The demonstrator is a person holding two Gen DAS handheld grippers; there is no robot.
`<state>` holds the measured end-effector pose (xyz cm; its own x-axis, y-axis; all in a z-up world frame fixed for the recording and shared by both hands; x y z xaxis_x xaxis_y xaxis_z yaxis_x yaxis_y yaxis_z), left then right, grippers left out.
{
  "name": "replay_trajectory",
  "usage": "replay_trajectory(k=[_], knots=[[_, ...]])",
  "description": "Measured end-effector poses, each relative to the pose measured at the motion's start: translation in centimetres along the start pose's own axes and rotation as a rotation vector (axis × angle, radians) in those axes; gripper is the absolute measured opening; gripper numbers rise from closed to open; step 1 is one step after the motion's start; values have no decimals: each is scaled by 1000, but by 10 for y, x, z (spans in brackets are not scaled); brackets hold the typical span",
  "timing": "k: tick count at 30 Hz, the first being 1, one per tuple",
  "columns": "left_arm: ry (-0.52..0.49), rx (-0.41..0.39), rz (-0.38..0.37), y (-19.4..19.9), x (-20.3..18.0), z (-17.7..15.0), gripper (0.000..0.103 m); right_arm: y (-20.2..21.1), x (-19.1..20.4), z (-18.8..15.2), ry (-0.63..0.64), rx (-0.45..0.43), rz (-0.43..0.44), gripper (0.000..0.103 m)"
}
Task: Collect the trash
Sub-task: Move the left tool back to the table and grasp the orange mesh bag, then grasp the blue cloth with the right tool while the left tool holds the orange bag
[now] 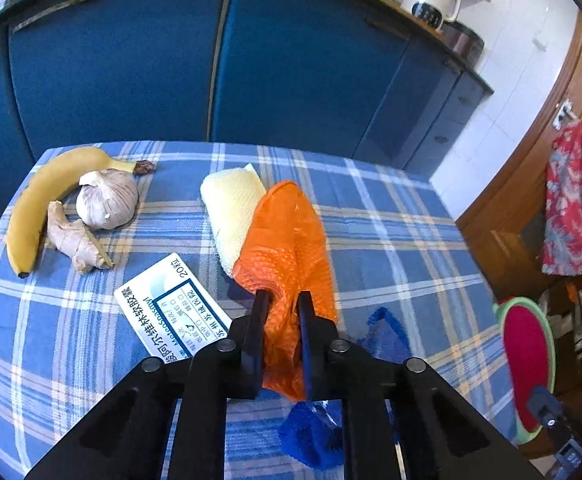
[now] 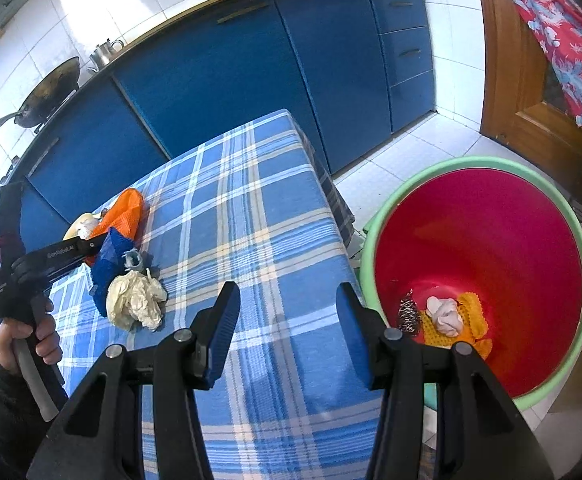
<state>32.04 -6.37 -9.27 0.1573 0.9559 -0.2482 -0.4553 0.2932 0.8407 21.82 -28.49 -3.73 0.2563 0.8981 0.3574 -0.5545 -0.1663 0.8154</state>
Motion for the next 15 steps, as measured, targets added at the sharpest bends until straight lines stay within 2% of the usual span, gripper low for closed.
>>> replay_trajectory(k=[6, 15], knots=[[13, -80, -51, 38, -2, -3, 13, 5, 11, -2, 18, -9, 12, 52], [32, -128, -60, 80, 14, -24, 13, 11, 44, -7, 65, -16, 44, 52]])
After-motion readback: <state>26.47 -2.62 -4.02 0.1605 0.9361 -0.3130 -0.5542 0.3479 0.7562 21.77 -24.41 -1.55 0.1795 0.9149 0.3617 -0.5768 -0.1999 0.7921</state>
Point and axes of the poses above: each gripper's, at about its wrist camera, not at the fingertips, and y roughly against the way its jaws point, x to its left, z to its top, the point moved 6 cm from there along -y, roughly the way its jaws point, and after that the axes turned 8 degrees about x, right-handed, at the moved point
